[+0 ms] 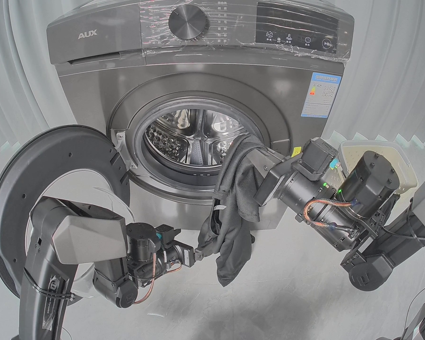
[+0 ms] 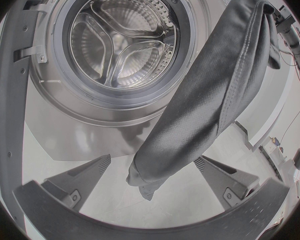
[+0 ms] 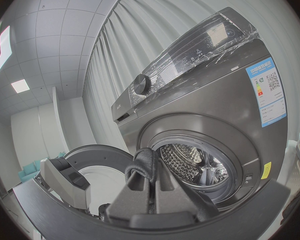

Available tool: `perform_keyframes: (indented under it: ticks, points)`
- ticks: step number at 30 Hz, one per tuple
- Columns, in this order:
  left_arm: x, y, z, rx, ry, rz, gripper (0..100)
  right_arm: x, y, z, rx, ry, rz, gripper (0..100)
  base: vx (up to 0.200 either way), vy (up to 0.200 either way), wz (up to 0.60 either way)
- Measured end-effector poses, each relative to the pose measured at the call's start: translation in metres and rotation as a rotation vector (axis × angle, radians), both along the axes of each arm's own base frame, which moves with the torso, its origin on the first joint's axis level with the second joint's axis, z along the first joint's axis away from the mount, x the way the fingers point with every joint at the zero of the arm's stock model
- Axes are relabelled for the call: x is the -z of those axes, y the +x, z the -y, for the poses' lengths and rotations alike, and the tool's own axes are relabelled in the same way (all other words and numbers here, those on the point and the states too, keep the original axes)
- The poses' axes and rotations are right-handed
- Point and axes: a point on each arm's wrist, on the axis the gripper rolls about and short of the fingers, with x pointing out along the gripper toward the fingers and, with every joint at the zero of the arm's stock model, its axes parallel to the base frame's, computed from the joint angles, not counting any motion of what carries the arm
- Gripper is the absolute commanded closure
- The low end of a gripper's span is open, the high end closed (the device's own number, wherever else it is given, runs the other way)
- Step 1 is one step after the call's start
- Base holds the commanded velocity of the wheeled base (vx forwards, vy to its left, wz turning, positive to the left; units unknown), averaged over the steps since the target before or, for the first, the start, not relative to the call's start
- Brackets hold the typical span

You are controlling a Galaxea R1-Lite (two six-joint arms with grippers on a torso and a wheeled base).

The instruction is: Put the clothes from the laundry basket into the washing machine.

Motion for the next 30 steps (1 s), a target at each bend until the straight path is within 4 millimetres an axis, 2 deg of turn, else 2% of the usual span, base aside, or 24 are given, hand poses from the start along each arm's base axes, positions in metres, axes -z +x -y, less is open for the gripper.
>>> perform_keyframes:
  ticks: [12, 13, 30]
  points:
    - [0.007, 0.009, 0.004, 0.006, 0.013, 0.026, 0, 0.000, -0.003, -0.004, -0.015, 0.000, 0.000, 100, 0.000, 0.000, 0.00]
    - [0.007, 0.010, 0.004, 0.006, 0.011, 0.029, 100, 0.000, -0.003, -0.004, -0.015, 0.000, 0.000, 100, 0.000, 0.000, 0.00]
    - [0.007, 0.025, 0.011, 0.004, -0.020, 0.074, 100, 0.005, -0.007, -0.003, -0.023, -0.011, -0.020, 100, 0.000, 0.000, 0.00]
